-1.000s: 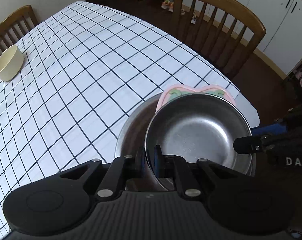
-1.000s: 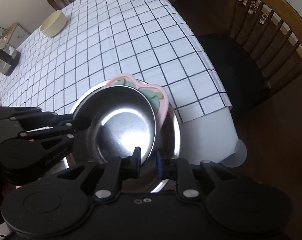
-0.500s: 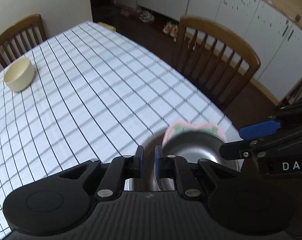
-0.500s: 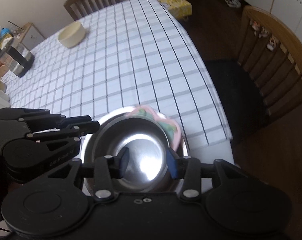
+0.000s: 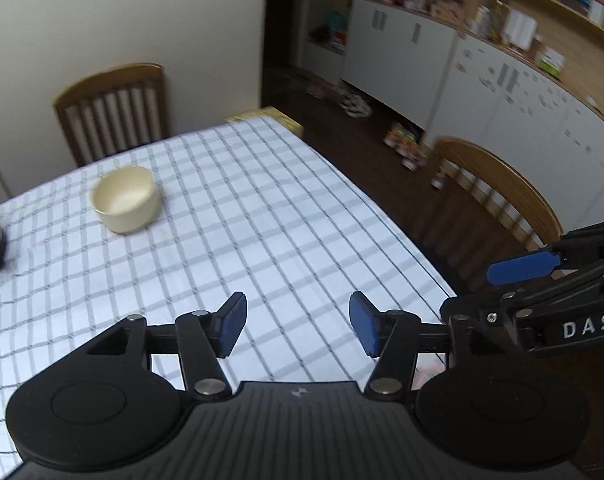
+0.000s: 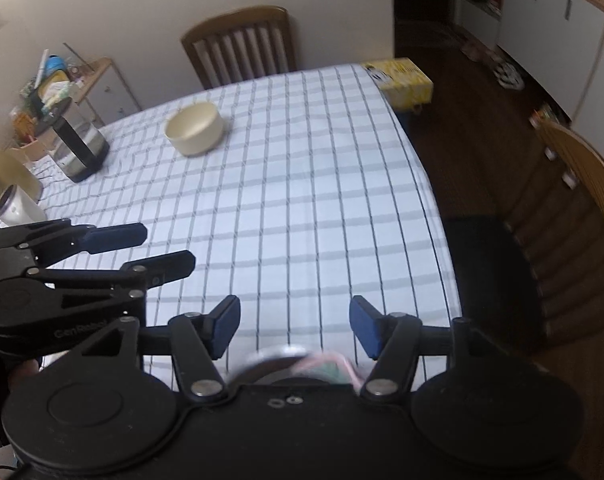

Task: Organize plates and bowls
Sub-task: 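Open both grippers and move them to the cream bowl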

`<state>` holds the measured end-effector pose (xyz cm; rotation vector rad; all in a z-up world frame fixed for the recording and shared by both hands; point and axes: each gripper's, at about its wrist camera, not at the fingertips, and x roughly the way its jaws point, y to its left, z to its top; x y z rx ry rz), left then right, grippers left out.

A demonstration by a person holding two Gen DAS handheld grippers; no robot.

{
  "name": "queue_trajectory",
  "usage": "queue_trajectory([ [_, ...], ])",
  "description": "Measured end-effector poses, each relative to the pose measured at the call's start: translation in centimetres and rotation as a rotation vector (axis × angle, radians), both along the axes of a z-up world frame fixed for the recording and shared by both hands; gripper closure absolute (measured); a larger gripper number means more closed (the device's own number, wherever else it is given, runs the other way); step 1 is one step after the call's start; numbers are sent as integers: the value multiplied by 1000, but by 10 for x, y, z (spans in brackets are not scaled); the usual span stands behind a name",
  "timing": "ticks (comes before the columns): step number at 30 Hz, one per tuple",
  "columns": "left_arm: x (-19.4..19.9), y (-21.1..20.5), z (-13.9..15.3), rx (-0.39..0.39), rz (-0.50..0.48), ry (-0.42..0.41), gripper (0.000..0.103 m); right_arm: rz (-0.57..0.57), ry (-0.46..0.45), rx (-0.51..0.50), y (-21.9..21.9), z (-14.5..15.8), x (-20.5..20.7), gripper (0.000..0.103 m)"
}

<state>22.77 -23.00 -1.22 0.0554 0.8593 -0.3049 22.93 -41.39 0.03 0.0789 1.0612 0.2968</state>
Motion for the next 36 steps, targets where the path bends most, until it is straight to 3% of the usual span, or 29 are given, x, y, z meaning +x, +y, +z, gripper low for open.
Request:
queue_trajectory([
  [8, 47, 47, 22, 13, 134, -91, 25, 97, -75, -2, 36, 22, 68, 19],
  [10, 62, 58, 26, 16, 161, -104, 24, 118, -102, -13, 47, 29, 87, 6],
  [14, 94, 78, 29, 13, 217, -101, 24, 157, -166, -32, 68, 38, 122, 1],
  [25, 178, 116, -1, 111, 347, -71, 24, 211, -177, -52, 125, 9, 209, 0],
  [32, 233, 145, -43, 133, 422, 20, 24, 203, -119, -57, 155, -31, 260, 2],
  [36, 255, 159, -69, 129, 461, 69, 24, 198, -85, -65, 174, -57, 284, 8],
])
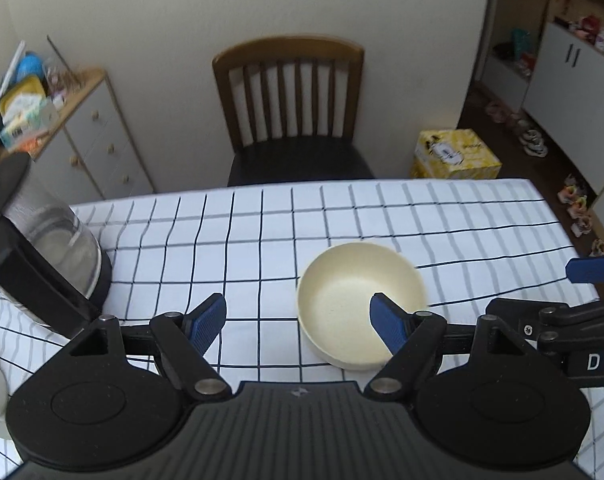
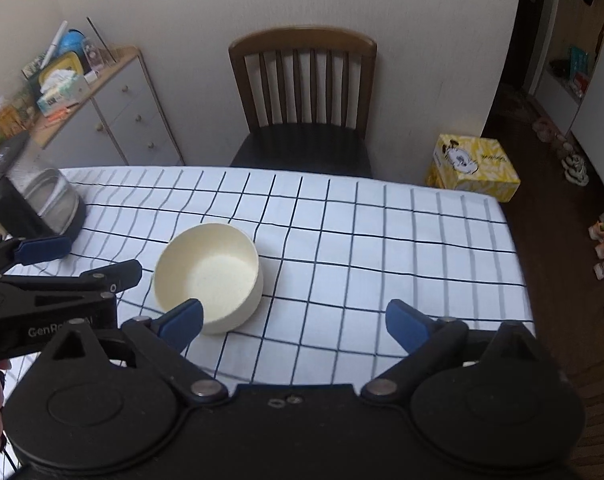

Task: Organize plates and bowls
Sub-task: 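Open both grippers and move them to the cream bowl, then close both grippers on the cream bowl rim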

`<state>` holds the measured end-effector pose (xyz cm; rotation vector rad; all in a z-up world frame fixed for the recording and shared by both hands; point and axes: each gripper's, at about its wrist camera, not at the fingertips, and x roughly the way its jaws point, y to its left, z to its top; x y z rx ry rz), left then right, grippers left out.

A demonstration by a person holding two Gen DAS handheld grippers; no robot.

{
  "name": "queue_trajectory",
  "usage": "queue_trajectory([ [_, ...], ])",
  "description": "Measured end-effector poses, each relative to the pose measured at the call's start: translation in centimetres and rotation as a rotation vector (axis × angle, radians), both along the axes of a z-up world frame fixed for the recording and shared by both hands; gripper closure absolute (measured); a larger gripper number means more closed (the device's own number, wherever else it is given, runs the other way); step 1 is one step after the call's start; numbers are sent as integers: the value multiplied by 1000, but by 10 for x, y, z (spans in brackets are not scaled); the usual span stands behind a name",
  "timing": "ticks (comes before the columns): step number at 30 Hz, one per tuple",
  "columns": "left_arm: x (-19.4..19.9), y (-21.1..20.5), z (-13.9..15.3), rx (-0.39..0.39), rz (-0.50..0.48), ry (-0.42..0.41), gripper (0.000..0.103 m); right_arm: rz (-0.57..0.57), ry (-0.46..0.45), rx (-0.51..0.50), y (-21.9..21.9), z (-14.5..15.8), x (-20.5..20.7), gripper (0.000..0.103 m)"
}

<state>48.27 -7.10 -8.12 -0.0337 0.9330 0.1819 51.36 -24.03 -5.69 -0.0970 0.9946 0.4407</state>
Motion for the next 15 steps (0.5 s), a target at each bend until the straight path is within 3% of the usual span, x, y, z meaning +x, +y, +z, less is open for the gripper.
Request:
queue_trajectory([
  [6, 23, 7, -32, 19, 22, 40, 25, 0, 63, 21, 22, -37, 25, 22],
  [8, 29, 10, -38, 14, 42, 49, 27, 4, 80, 21, 29, -47, 29, 36],
  [15, 41, 11, -56, -31, 37, 81, 56, -20, 119, 34, 39, -67, 42, 48],
])
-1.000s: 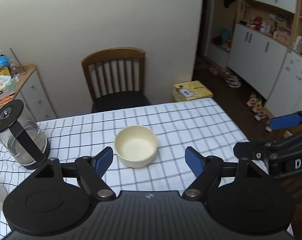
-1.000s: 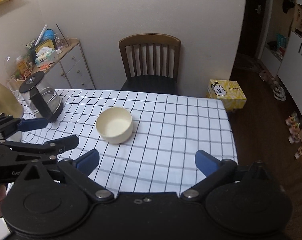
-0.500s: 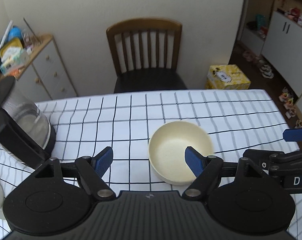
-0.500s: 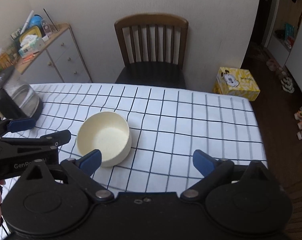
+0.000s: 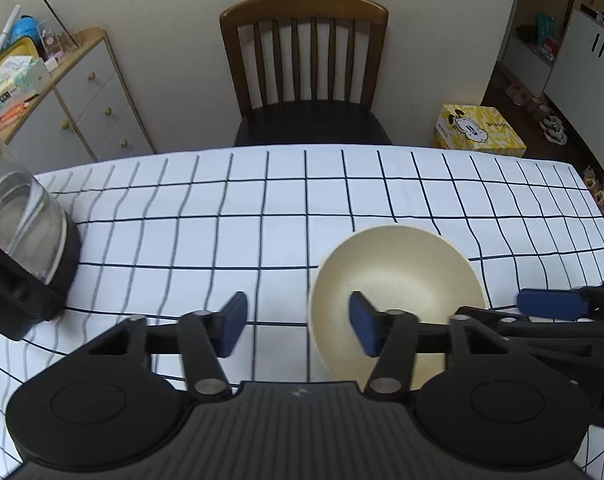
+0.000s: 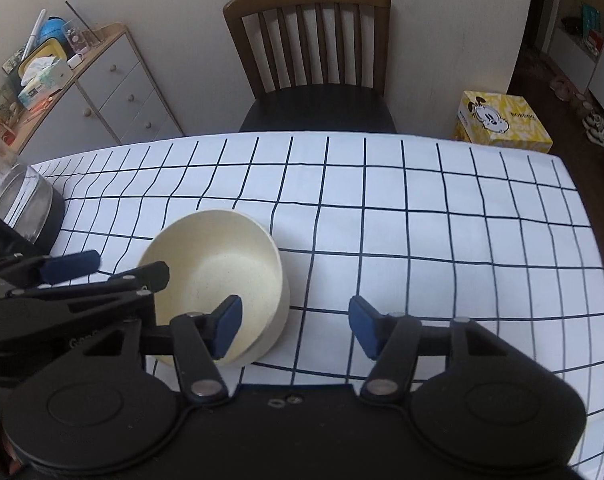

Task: Organize plates and bowls
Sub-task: 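Close both grippers on the cream bowl rim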

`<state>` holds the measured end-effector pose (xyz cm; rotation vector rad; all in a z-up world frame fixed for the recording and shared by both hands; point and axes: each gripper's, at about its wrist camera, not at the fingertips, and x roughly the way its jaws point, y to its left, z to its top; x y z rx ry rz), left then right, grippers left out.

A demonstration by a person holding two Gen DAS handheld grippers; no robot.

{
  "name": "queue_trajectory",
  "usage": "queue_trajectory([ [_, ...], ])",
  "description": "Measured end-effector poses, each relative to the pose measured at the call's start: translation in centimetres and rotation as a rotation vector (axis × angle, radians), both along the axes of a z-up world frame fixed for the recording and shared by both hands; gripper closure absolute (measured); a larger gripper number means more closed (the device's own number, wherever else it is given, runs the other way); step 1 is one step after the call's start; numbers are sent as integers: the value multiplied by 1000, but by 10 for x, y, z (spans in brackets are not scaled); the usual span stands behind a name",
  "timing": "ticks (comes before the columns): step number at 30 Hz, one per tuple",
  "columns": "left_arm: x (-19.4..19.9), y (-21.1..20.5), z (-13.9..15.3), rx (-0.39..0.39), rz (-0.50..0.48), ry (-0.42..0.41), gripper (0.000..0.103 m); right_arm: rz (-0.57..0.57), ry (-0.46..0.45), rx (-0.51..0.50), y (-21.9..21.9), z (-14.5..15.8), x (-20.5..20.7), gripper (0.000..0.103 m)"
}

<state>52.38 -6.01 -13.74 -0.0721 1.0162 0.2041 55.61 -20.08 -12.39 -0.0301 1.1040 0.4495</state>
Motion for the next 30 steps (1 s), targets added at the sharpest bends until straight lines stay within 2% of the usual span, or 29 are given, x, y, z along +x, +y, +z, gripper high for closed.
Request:
queue_trajectory([
  [2, 2, -1, -4, -10, -1, 8, 67, -4, 9, 4, 2, -5, 2, 58],
  [6, 2, -3, -7, -25, 3, 12, 82, -2, 24, 6, 6, -11, 2, 75],
  [7, 2, -3, -8, -27, 3, 15, 89, -1, 26, 11, 6, -11, 2, 79],
  [10, 2, -4, -9, -33, 13, 21, 95, 3, 24, 24, 7, -10, 0, 91],
  [13, 0, -4, -9, -41, 8, 26, 99, 2, 15, -8, 11, -9, -4, 91],
  [20, -19, -16, -6, -34, -17, 39, 100, -13, 29, -29, 5, -6, -16, 92],
  [30, -63, -41, 26, -37, -66, 28, 100, -49, 45, -36, -19, 19, -55, 93],
])
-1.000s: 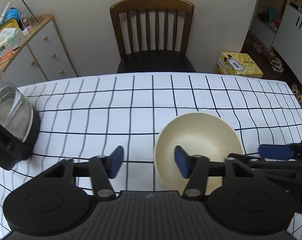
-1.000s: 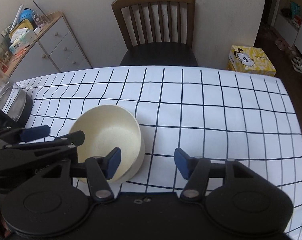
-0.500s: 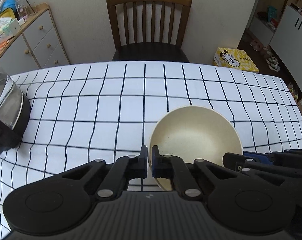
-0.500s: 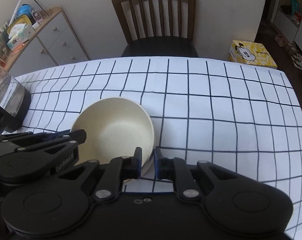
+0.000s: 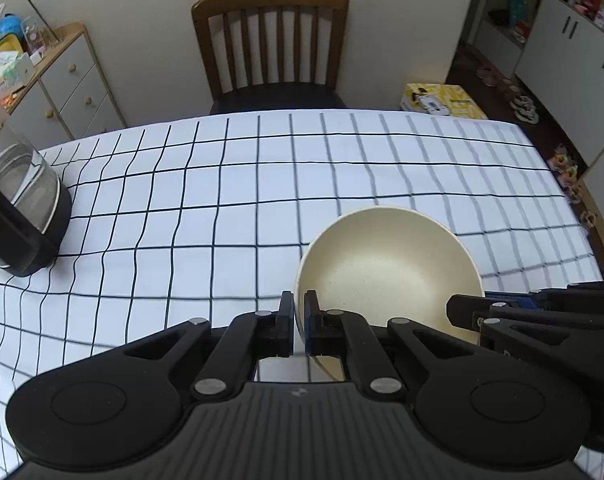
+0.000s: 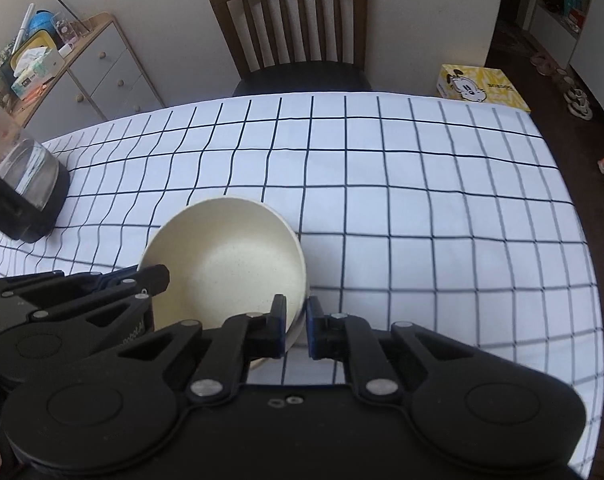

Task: Organize plates and bowls
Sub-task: 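Close both grippers on the cream bowl rim, then lift the cream bowl with both grippers and lower it into the pink pot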

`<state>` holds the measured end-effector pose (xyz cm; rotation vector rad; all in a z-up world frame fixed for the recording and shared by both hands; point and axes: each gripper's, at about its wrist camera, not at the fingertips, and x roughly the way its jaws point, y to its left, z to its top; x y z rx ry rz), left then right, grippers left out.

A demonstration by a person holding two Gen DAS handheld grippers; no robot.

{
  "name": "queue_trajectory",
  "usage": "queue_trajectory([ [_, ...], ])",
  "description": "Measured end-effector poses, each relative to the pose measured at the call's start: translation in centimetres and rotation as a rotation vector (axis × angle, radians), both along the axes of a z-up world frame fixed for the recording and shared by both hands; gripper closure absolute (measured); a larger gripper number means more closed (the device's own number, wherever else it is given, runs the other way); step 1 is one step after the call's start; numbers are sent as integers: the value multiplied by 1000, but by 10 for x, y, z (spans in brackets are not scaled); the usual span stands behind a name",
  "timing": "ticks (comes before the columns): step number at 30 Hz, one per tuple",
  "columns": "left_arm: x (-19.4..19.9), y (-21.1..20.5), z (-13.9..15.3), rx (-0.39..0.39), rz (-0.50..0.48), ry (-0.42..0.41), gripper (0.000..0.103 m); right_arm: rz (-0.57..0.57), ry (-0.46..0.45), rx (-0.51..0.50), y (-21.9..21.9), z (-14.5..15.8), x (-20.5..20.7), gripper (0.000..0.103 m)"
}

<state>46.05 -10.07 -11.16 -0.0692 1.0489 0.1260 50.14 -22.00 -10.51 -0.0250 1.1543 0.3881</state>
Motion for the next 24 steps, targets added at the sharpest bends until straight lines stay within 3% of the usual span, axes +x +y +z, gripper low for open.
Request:
queue_trajectory([
  [19, -150, -69, 105, 44, -162, -56, 98, -62, -74, 45, -73, 100, -143, 93],
  [24, -192, -89, 123, 17, -225, -67, 98, -92, -87, 60, -98, 122, -183, 93],
])
